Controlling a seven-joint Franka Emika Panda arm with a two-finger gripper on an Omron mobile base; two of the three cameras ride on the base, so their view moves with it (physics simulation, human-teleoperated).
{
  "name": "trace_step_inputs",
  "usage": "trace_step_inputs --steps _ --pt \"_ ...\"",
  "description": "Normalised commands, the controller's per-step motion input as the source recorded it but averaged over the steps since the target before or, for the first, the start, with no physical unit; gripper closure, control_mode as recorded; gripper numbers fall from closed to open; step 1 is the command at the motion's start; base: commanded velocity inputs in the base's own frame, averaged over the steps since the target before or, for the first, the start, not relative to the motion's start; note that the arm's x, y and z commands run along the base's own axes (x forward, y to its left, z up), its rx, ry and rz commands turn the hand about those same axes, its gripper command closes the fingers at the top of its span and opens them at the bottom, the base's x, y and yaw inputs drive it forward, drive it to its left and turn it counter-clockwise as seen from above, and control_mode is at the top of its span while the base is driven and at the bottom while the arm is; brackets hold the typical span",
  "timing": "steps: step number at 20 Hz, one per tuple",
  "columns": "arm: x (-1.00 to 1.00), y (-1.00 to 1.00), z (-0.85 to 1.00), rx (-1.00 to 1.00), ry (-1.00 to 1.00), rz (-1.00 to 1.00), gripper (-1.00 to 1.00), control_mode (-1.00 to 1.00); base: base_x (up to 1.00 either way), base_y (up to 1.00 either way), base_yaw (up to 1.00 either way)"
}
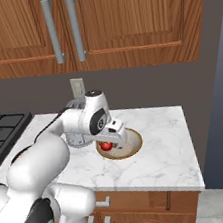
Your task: Place the shrimp on the plate and place the tomato on the same plate.
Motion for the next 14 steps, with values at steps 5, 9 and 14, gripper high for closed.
trace_step_inputs --steps 5,9,14 --pt "-0.78 0.51 0.24 0.00 -0.01 0.00 1.00 -1.00 0.00 0.00 0.00" --pt "-0.59 0.89 0.09 -0.02 -0.05 0.00 1.00 -1.00 0.00 0.00 0.00" --pt "-0.14 1.00 0.00 -0.01 -0.05 0.02 1.00 -1.00 0.00 0.00 0.00"
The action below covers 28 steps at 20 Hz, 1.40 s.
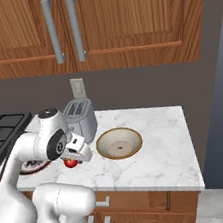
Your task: Place the shrimp on the plate and place the tomato on the same plate.
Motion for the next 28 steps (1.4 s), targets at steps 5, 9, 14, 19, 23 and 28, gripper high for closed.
trace_step_inputs --steps 5,9,14,19,23,28 --pt "-0.03 1.00 0.00 0.00 -0.04 0.04 1.00 -1.00 0.00 0.00 0.00" --pt "0.03 0.96 0.00 0.00 -0.02 0.03 1.00 -1.00 0.00 0.00 0.00" --pt "0.22 0.63 0.00 0.00 -0.04 0.00 1.00 -1.00 0.00 0.00 0.00" --pt "0.39 0.55 0.00 0.00 -0.01 0.01 1.00 -1.00 0.00 0.00 0.00" --pt "0.56 0.41 0.01 0.02 0.01 0.06 1.00 -1.00 0.00 0.00 0.00" --pt "0.52 0.36 0.01 0.02 0.06 0.05 1.00 -1.00 0.00 0.00 0.00"
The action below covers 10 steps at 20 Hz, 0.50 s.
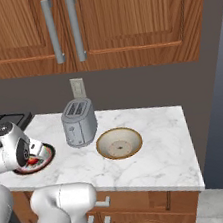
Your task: Place the shrimp on the plate and place the tomato on the same plate.
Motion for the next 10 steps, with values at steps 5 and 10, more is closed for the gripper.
trace_step_inputs --steps 5,10 --pt "0.46 0.21 0.00 0.00 0.08 0.00 1.00 -1.00 0.00 0.00 0.00" --pt "0.27 0.11 -0.10 0.00 0.04 0.00 1.00 -1.00 0.00 0.00 0.00"
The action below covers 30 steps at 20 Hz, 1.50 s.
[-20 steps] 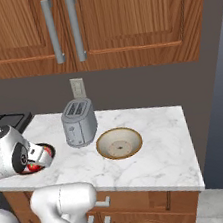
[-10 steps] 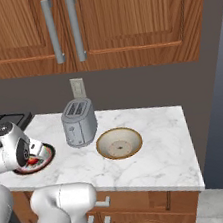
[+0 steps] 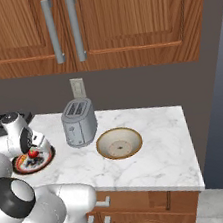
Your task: Place the shrimp on the plate and place the tomato on the same plate.
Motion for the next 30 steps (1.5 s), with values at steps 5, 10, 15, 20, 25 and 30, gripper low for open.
trace_step_inputs --steps 5,10,15,20,25,30 --pt "0.13 0.14 -0.28 0.00 0.00 0.00 1.00 -1.00 0.00 0.00 0.00" --pt "0.01 0.06 -0.39 0.00 0.00 0.00 1.00 -1.00 0.00 0.00 0.00" --pt "0.01 0.01 -0.29 0.00 0.00 0.00 1.00 -1.00 0.00 0.00 0.00" --pt "0.08 0.00 -0.18 0.00 0.00 0.00 1.00 -1.00 0.00 0.00 0.00" --pt "0.11 0.00 -0.10 0.00 0.00 0.00 1.00 -1.00 0.00 0.00 0.00" --pt "0.03 0.01 0.00 0.00 0.00 0.00 -1.00 -1.00 0.00 0.00 0.00"
